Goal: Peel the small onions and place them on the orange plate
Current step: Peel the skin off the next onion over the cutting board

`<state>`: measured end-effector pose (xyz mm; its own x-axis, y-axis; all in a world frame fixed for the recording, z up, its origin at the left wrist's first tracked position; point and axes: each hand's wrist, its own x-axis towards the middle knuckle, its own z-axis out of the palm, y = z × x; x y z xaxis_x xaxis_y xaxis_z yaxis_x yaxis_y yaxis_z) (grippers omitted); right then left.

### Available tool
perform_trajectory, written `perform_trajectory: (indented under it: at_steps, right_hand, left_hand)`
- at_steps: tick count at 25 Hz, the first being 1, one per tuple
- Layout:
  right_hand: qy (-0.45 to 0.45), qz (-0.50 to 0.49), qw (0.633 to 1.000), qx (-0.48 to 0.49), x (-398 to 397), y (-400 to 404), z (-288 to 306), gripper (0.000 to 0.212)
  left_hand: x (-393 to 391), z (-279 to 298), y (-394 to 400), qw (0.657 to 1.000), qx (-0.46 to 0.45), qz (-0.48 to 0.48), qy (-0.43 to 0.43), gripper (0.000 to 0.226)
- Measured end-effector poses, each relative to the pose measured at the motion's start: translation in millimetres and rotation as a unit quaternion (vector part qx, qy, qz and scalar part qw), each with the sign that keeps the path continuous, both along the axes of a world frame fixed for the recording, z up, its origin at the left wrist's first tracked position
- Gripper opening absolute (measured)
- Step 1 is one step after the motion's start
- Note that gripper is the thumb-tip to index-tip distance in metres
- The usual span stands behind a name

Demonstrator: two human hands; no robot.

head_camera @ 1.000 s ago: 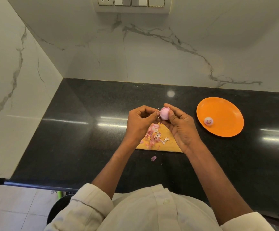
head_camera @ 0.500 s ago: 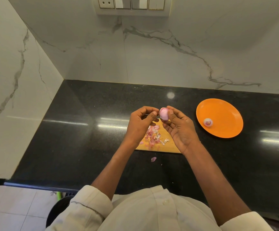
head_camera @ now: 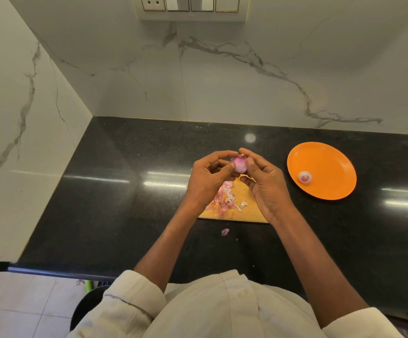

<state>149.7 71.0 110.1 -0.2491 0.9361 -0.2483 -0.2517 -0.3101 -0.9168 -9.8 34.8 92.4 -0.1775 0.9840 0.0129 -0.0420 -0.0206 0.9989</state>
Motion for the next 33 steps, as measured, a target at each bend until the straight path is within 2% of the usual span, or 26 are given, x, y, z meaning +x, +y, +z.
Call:
perform_trajectory:
  at_steps: [3,5,9,12,18,26,30,33]
  right_hand:
    - [-0.096,0.025,0.993,0.066,0,1,0,0.036]
    - [-0.132,0.011,0.987,0.089,-1,1,-2,0.032]
    - [-0.124,0.001,0.988,0.091,0,2,-2,0.025]
    - [-0.122,-0.002,0.989,0.088,0,1,-2,0.026]
    - [-0.150,0.007,0.983,0.104,7,2,-3,0.025]
    - [-0.097,0.010,0.991,0.096,5,3,-1,0.028]
    - [-0.074,0.000,0.995,0.073,1,0,-1,0.025]
    - [-0.102,0.003,0.991,0.082,-1,1,-1,0.024]
  left_hand:
    - [-3,4,-1,1.000,-0.007,0.010,-0.018,0.027]
    - [-4,5,0,1.000,-0.008,0.013,-0.009,0.028]
    - [-5,3,3,0.999,0.013,0.034,0.031,0.020]
    - [-3,3,3,0.993,0.031,0.041,0.105,0.015]
    - [-6,12,8,0.977,0.034,-0.002,0.209,0.009]
    - [0,12,10,0.974,0.058,0.058,0.209,0.009]
    - [-9,9,2,0.987,0.050,0.035,0.152,0.017]
    - [-17,10,2,0.986,0.052,0.011,0.155,0.020]
